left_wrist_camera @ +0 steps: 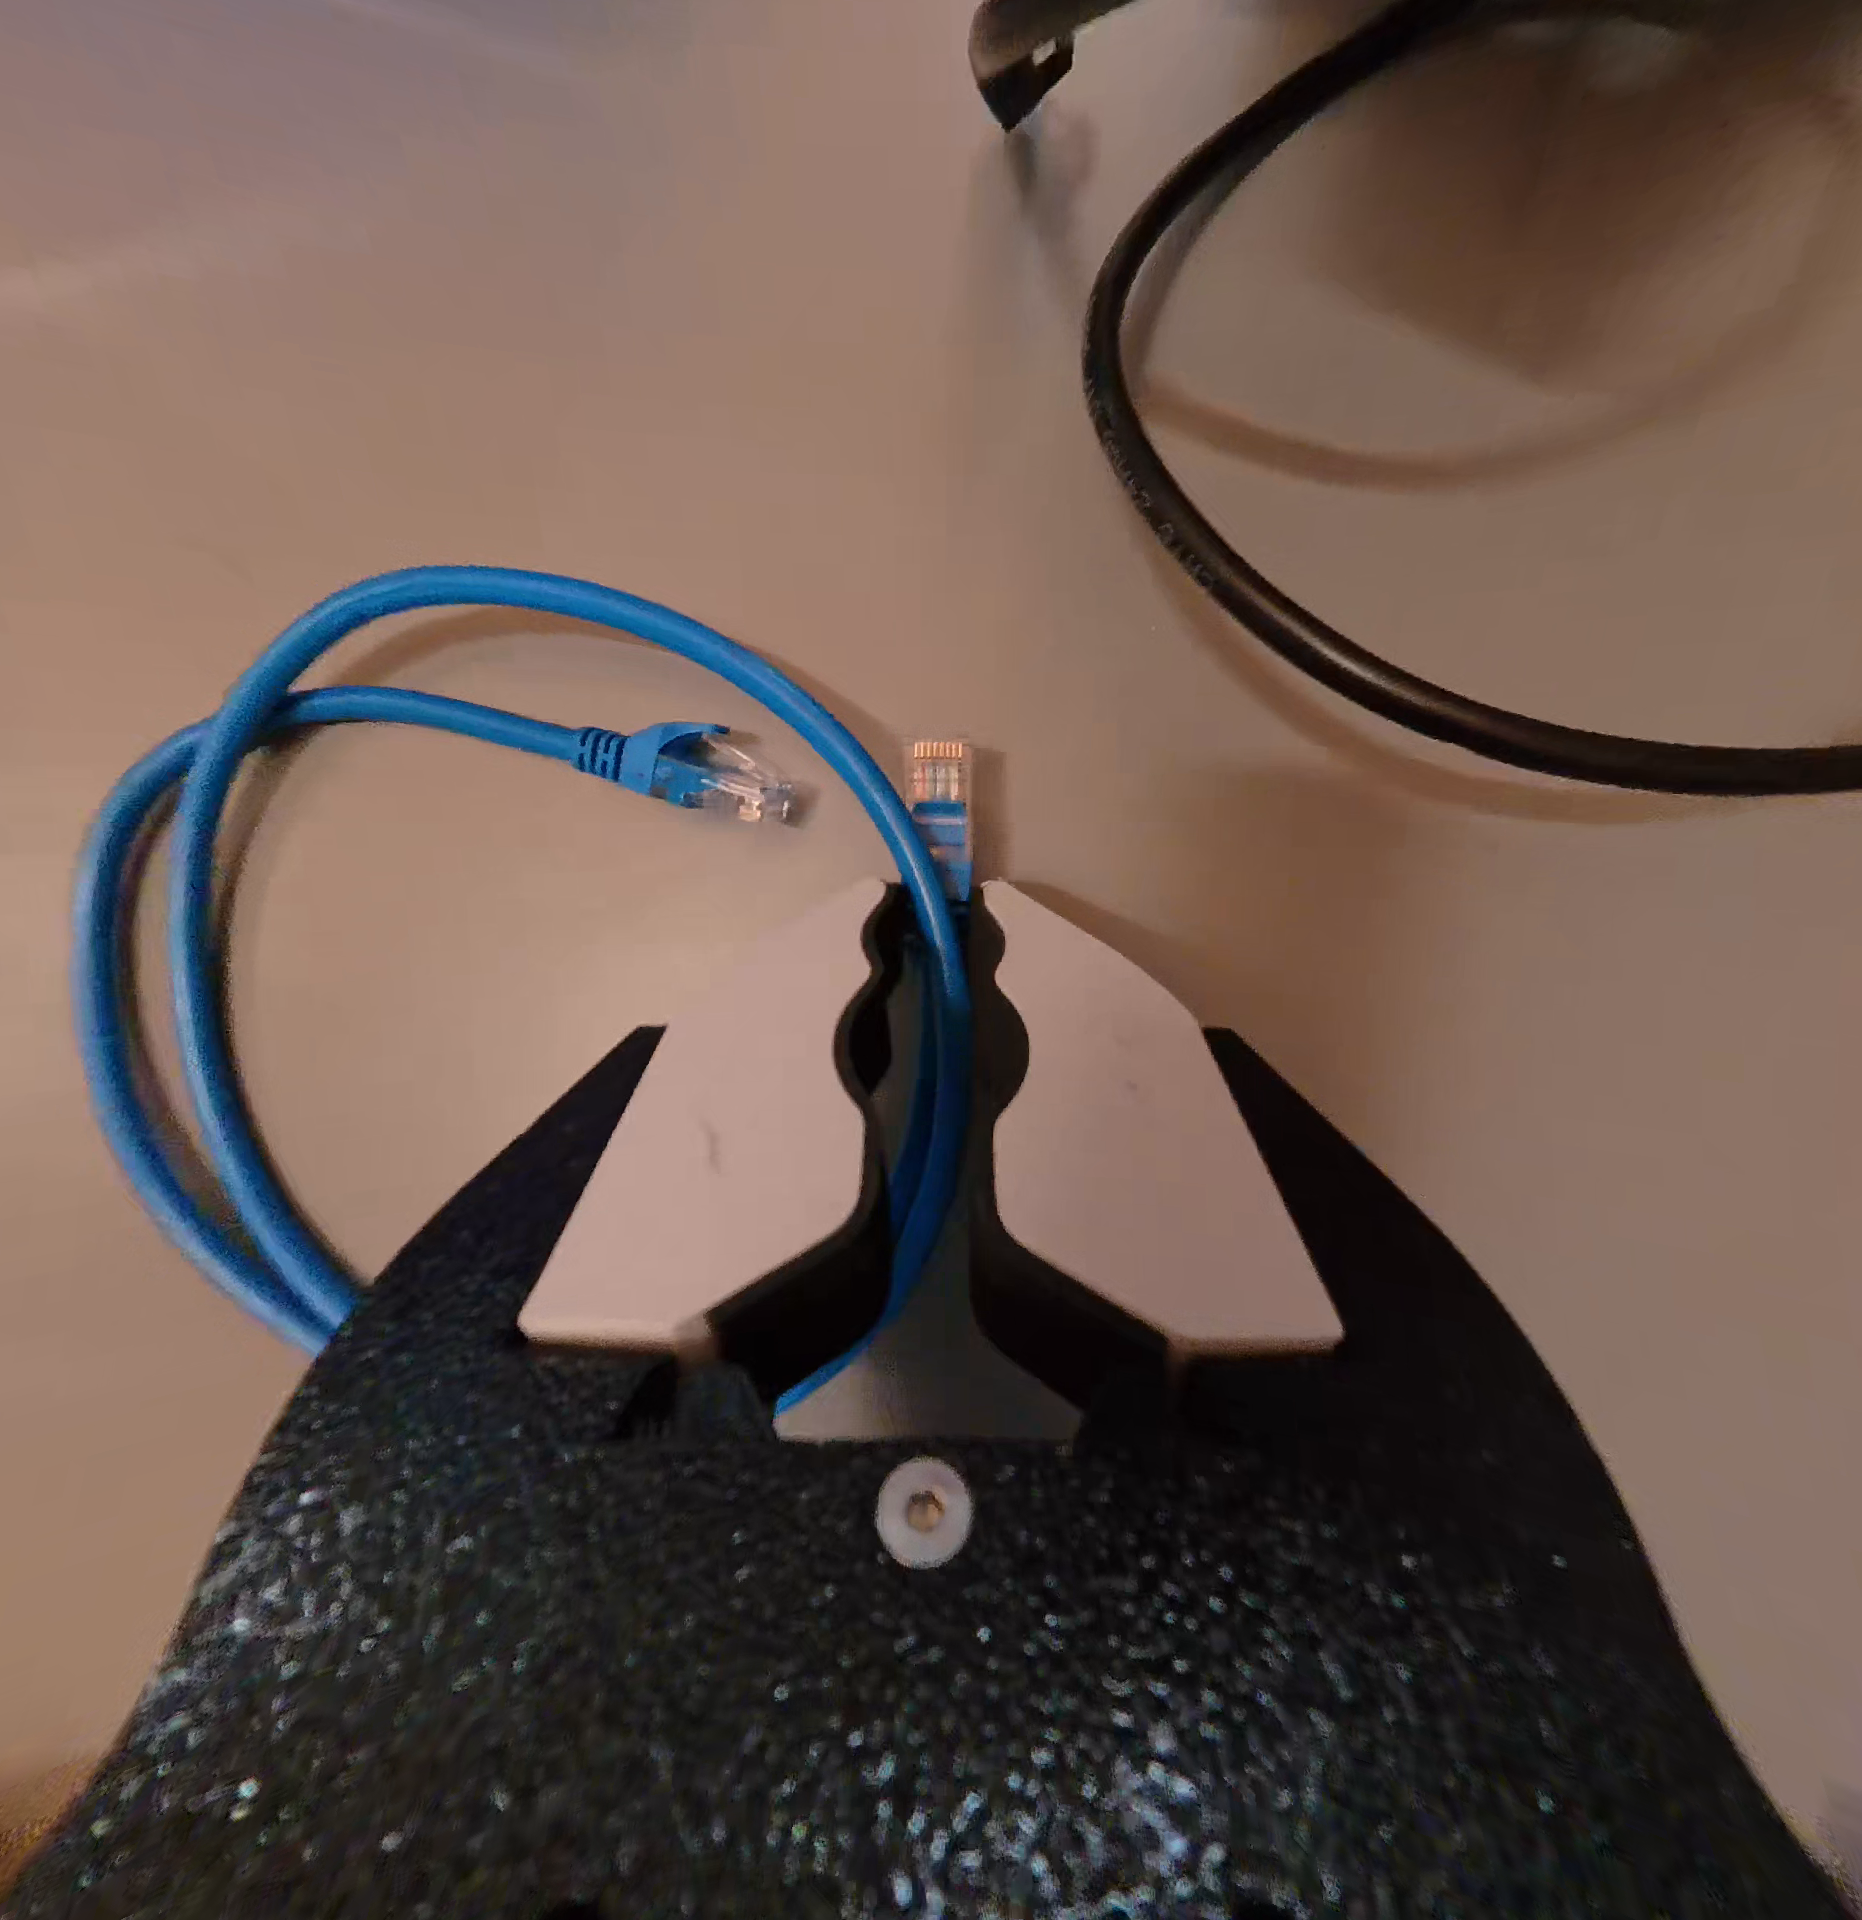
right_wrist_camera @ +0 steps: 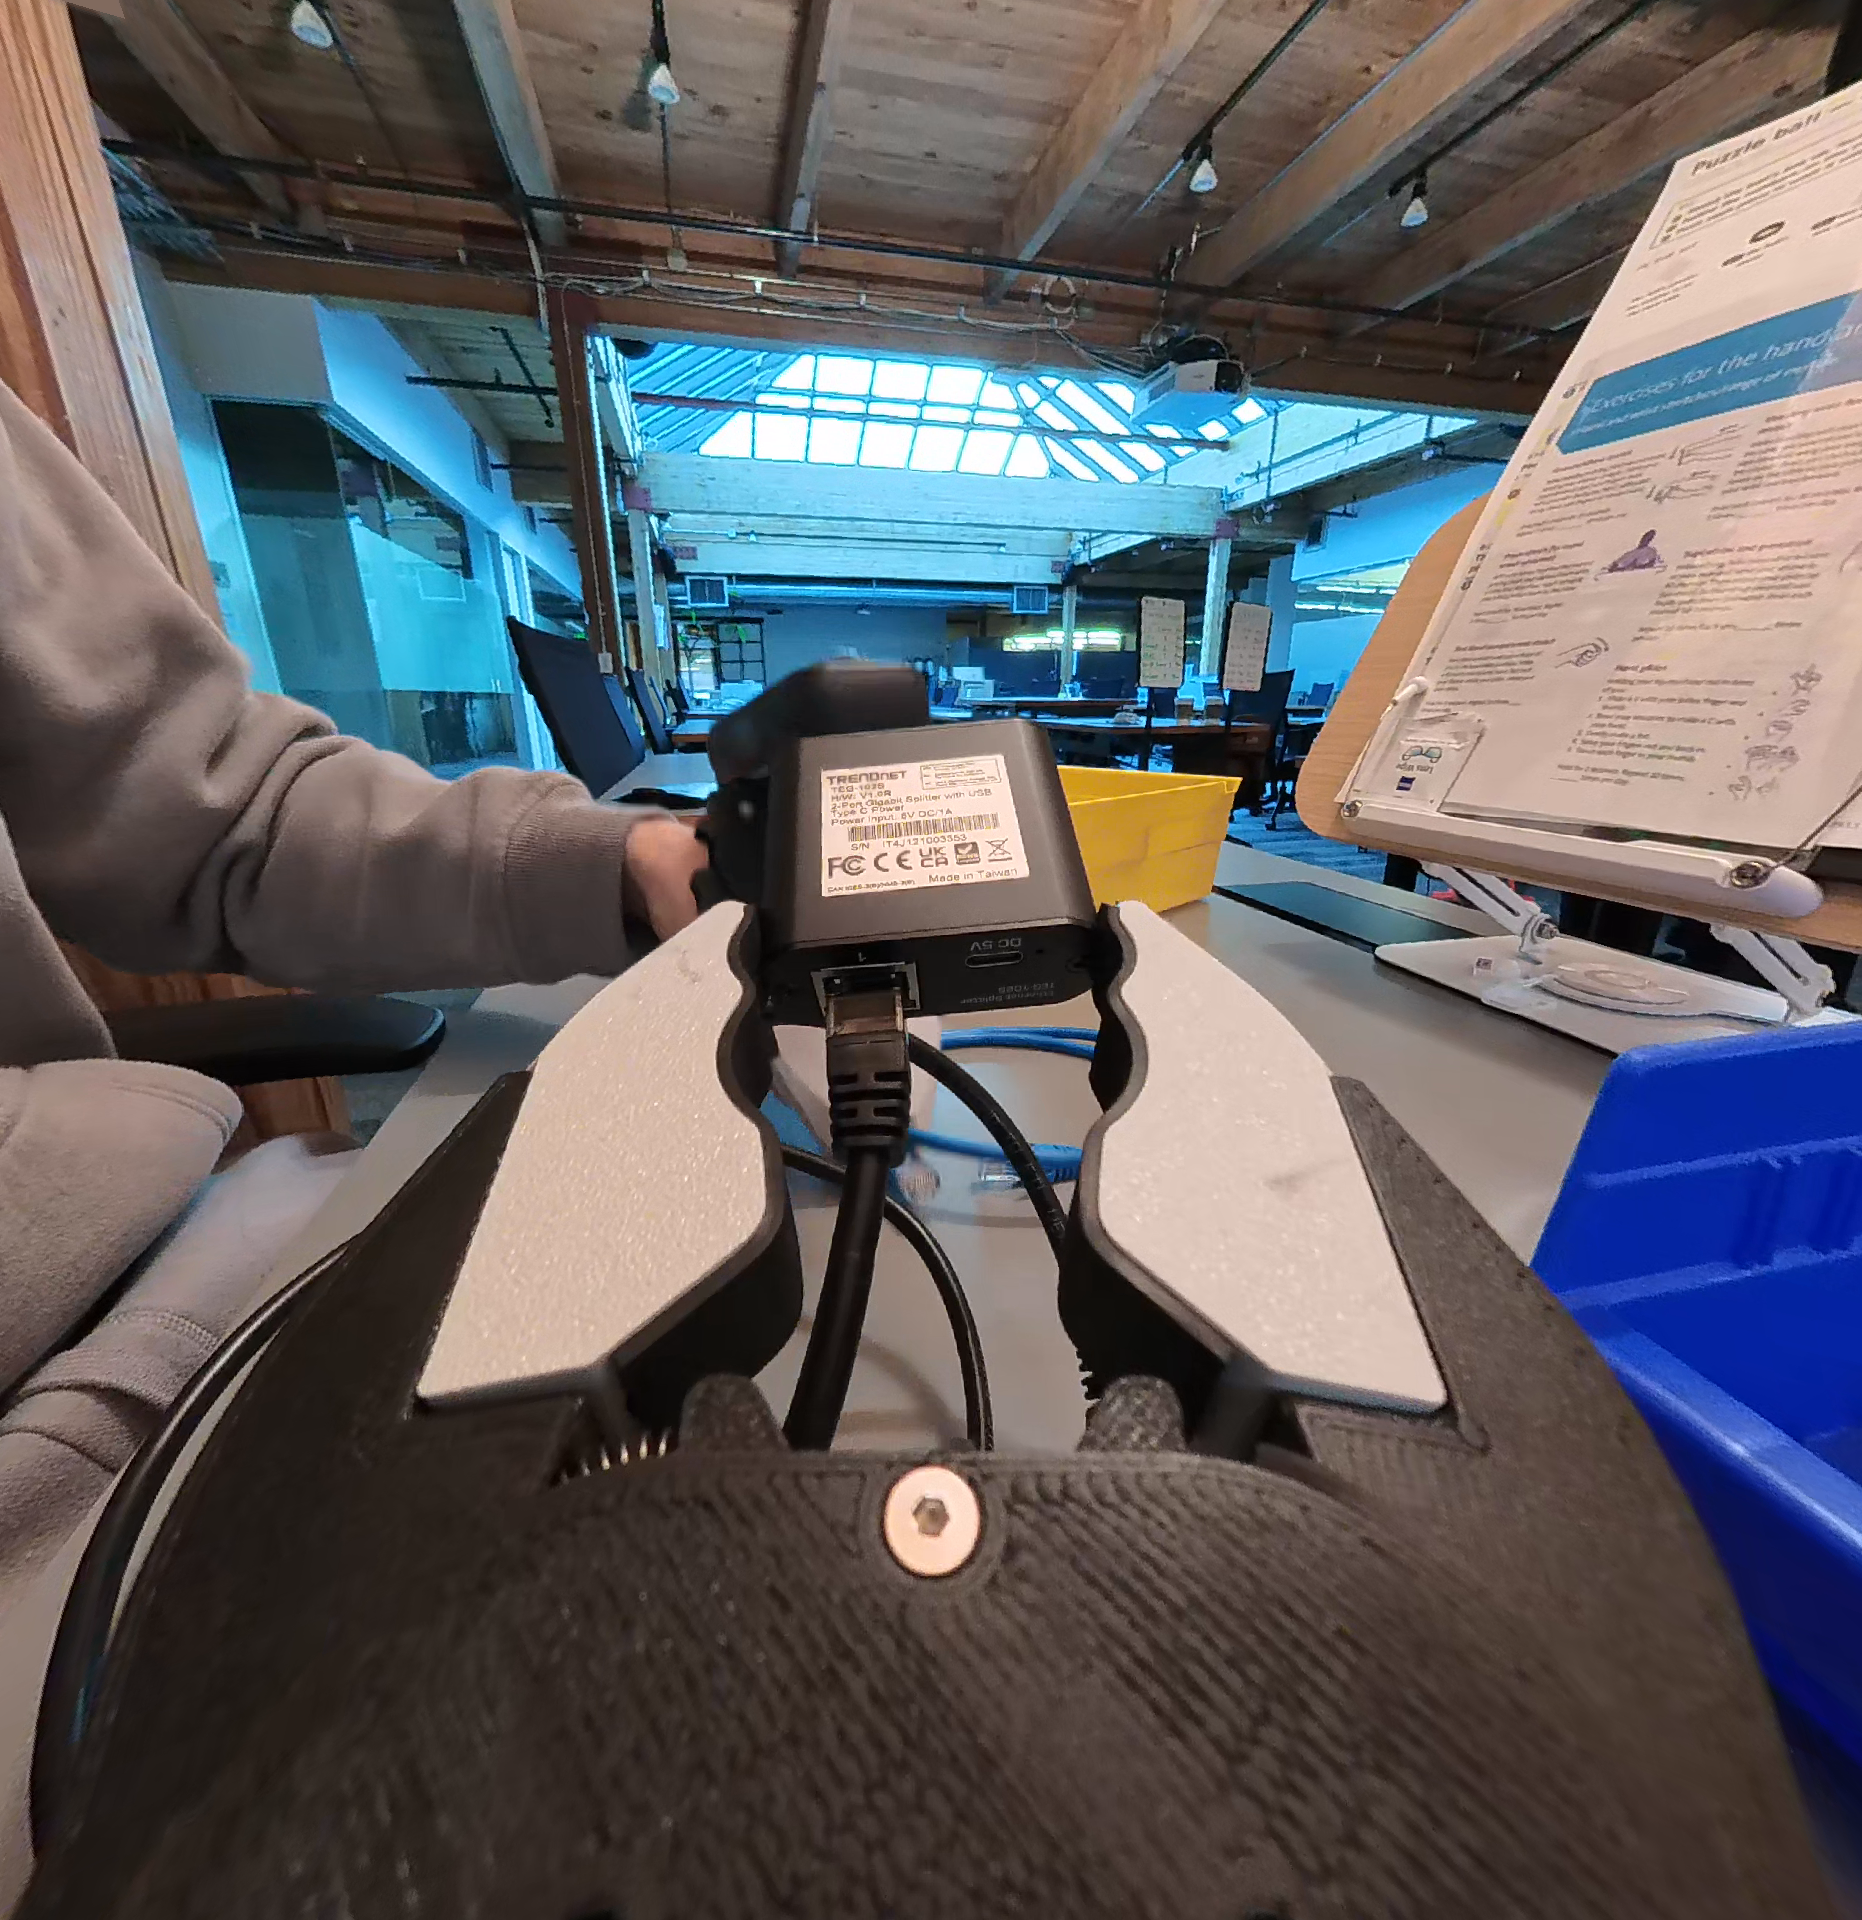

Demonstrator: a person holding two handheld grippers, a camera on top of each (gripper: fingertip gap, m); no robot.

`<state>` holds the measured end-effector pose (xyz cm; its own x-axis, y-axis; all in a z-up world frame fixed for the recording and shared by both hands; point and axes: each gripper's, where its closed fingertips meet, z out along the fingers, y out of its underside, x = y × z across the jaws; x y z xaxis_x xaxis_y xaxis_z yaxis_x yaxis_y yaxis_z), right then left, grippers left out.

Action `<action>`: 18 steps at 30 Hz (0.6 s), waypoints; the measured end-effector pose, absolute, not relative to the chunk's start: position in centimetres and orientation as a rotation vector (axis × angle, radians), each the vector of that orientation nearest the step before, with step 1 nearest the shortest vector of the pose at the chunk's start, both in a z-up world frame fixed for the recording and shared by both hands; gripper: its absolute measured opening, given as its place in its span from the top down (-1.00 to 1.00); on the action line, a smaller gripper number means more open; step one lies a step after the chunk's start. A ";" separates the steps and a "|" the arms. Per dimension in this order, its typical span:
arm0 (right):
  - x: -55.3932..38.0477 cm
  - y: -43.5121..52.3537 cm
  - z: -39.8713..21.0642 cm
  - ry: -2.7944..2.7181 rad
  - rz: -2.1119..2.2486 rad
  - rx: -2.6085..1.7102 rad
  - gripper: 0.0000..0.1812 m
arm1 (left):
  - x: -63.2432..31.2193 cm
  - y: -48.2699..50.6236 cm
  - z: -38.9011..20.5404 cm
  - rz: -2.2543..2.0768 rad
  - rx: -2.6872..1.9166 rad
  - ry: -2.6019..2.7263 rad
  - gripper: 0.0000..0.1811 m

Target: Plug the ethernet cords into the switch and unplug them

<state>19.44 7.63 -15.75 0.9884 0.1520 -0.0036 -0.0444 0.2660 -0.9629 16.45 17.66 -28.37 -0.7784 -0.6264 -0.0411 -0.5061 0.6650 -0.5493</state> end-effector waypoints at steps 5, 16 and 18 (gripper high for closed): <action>19.0 8.1 -16.1 -0.125 0.142 -1.343 0.33 | 15.1 16.8 -22.6 -0.731 -0.803 2.720 0.88; 16.9 9.9 -18.0 -0.256 0.152 -1.507 0.33 | 16.1 15.0 -17.2 -0.636 -0.622 2.809 0.88; 16.8 10.2 -18.2 -0.260 0.150 -1.527 0.33 | 16.3 15.0 -17.4 -0.585 -0.598 2.822 0.88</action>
<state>16.84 10.17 -18.24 0.9632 0.2583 0.0738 0.0651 0.0421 -0.9970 16.26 15.01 -17.44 -0.8988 -0.4246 -0.1089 -0.3463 0.8401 -0.4174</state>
